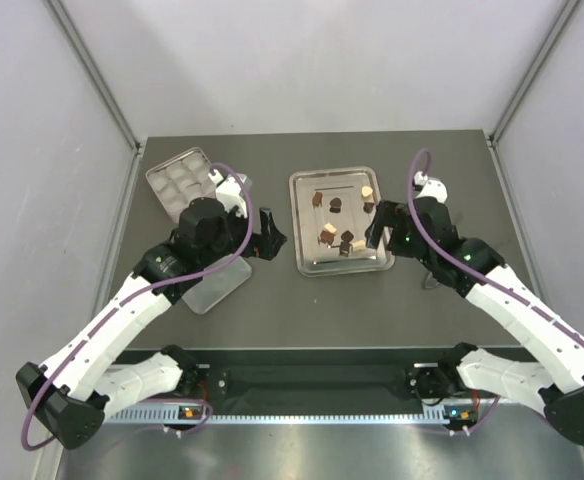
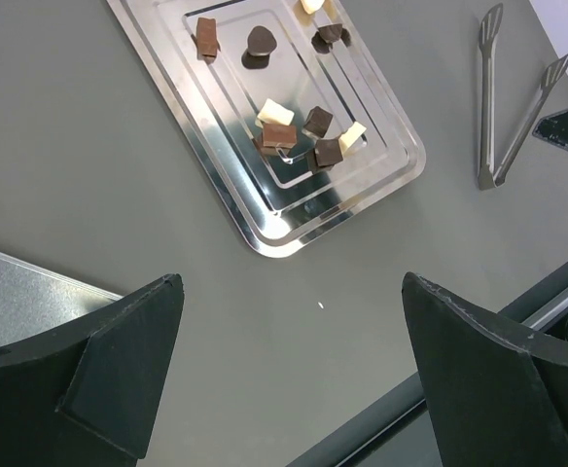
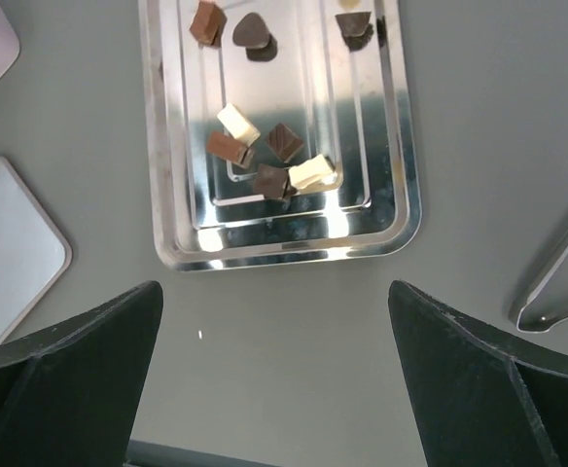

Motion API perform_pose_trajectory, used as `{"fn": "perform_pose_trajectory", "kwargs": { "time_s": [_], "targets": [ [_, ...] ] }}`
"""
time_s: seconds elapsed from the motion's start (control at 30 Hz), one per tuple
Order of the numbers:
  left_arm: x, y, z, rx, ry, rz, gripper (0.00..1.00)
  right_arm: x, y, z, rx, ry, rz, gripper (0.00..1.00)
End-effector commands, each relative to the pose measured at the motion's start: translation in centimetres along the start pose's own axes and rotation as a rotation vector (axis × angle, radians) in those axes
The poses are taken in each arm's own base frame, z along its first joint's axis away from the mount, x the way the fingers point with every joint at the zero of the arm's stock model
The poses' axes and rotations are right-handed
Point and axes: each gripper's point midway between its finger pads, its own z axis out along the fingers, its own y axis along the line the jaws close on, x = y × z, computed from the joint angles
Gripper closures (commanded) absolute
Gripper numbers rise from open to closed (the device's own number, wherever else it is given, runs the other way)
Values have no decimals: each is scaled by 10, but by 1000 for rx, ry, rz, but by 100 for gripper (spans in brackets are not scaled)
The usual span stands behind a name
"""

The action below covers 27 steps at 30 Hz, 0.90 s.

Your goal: Pack the chocolate

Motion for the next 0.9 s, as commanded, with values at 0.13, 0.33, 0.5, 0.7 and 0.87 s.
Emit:
{"fn": "perform_pose_trajectory", "kwargs": {
  "time_s": [0.13,0.33,0.5,0.7,0.87],
  "targets": [
    [-10,-4,-4,21,-52,10,1,-30,-32,-5,166,-151,9,0],
    [-4,-4,-3,26,-39,-1,1,-23,-94,27,366,-79,105,0],
    [-4,-6,-5,40,-40,-5,1,-9,-142,53,472,-26,205,12],
    [-4,-12,-7,71,-42,-5,1,18,-176,80,532,64,259,33],
    [1,-11,-3,71,-26,-2,1,45,-190,96,571,140,233,46]
  ]
}}
